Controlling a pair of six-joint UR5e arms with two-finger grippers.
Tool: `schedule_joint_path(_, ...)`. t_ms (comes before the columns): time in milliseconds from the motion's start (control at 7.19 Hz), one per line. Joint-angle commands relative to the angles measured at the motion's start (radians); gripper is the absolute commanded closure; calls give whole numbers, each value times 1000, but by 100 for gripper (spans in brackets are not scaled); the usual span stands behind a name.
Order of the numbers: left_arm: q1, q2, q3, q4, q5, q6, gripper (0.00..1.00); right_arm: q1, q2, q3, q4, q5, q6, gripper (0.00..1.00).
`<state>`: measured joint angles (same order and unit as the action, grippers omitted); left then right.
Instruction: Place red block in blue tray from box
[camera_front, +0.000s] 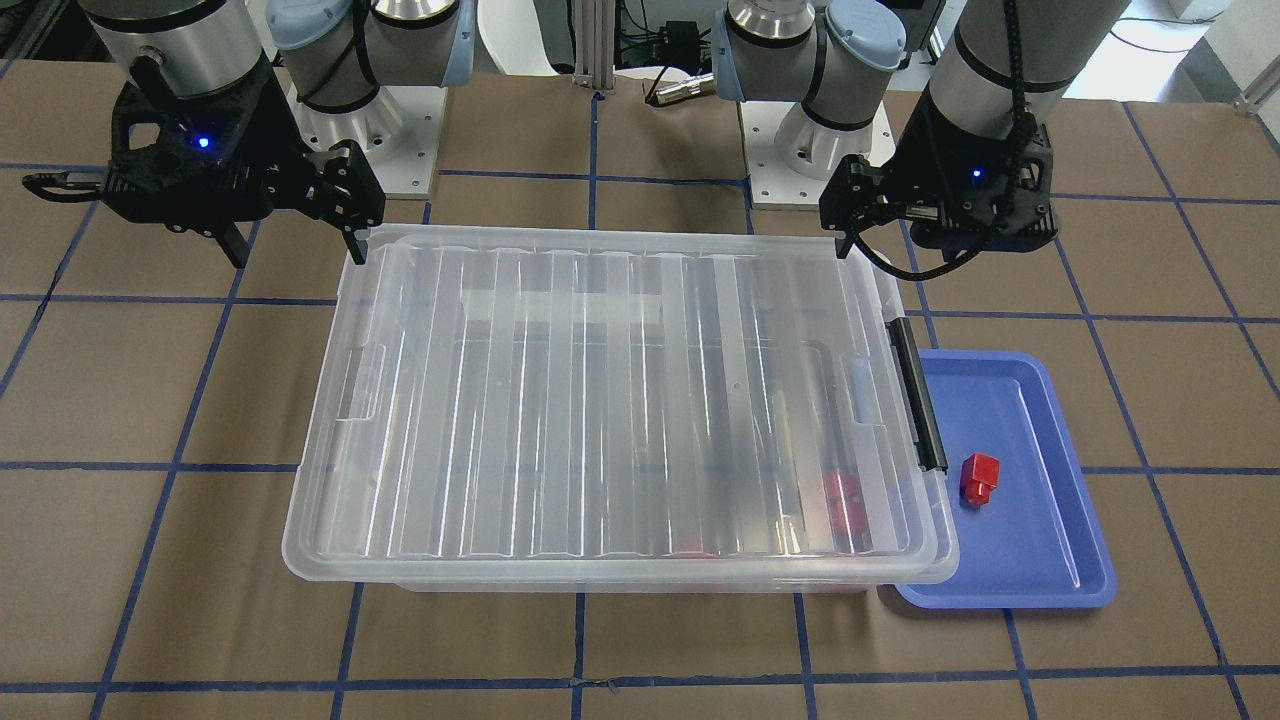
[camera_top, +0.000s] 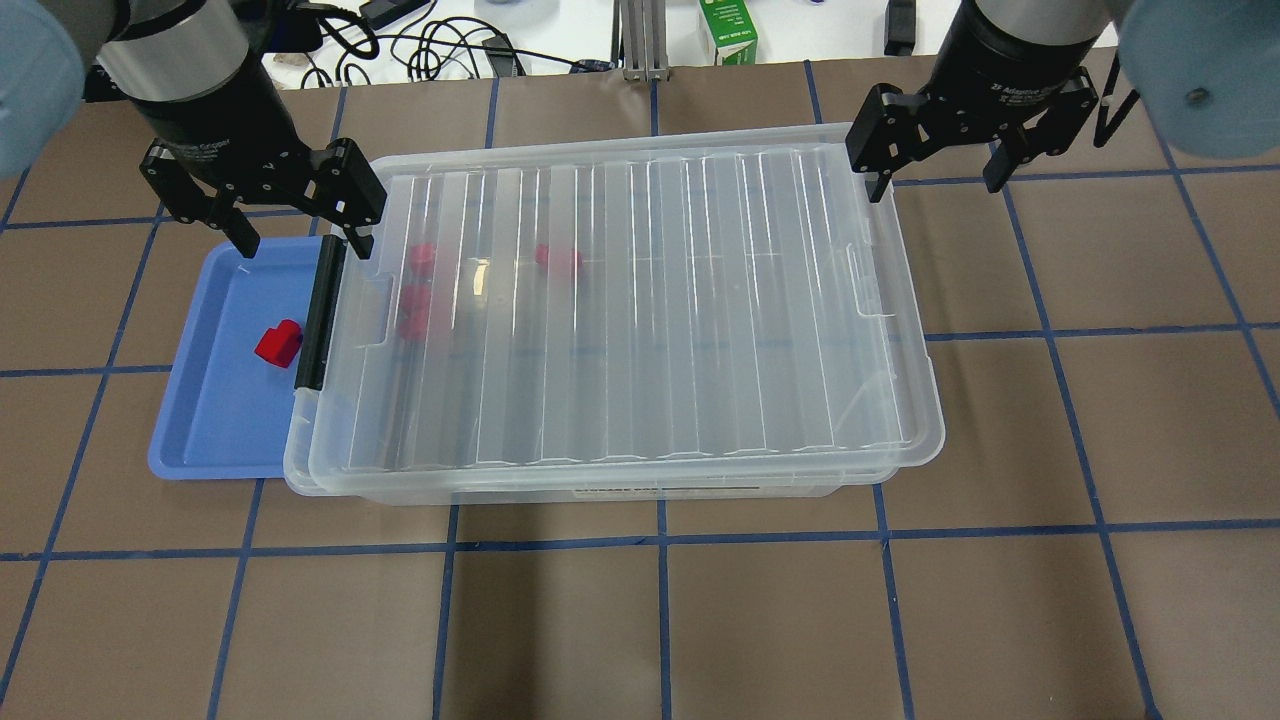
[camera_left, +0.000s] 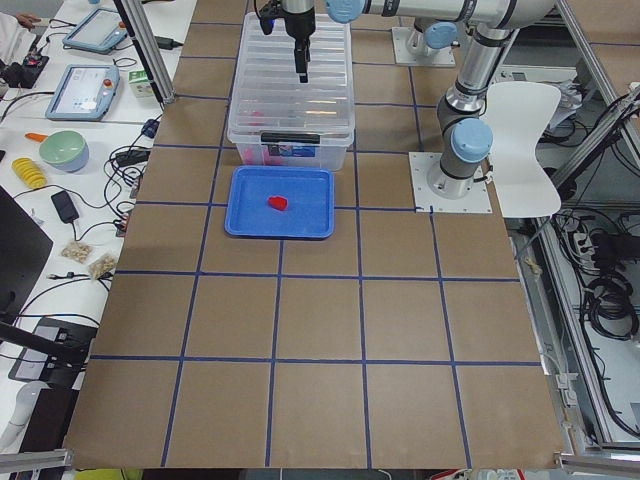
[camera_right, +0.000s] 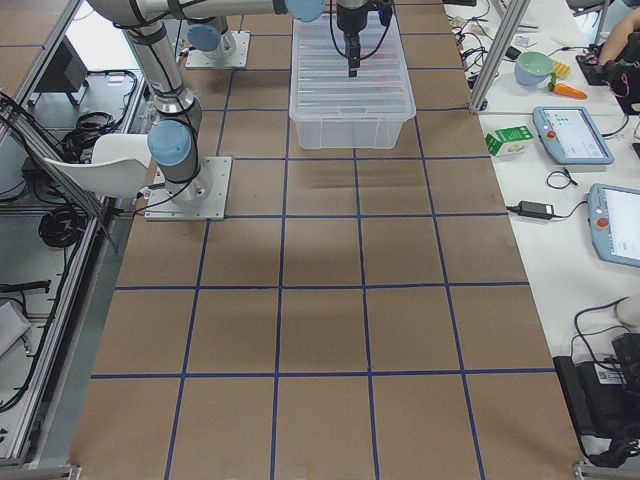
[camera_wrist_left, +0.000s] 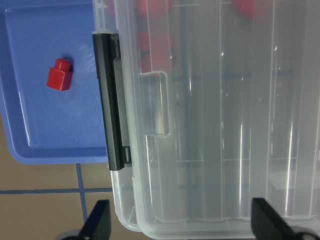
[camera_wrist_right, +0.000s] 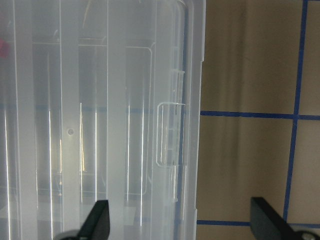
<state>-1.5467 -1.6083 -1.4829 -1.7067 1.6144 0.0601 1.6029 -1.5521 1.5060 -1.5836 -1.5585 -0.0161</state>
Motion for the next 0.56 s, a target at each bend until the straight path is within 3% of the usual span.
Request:
schedule_joint_path(0, 10, 2, 0, -22, -4, 29, 0, 2, -2, -4, 49, 0, 5, 0)
schedule_joint_path(417, 7, 2, 0, -24, 1, 32, 0, 2, 3, -4, 47, 0, 5, 0)
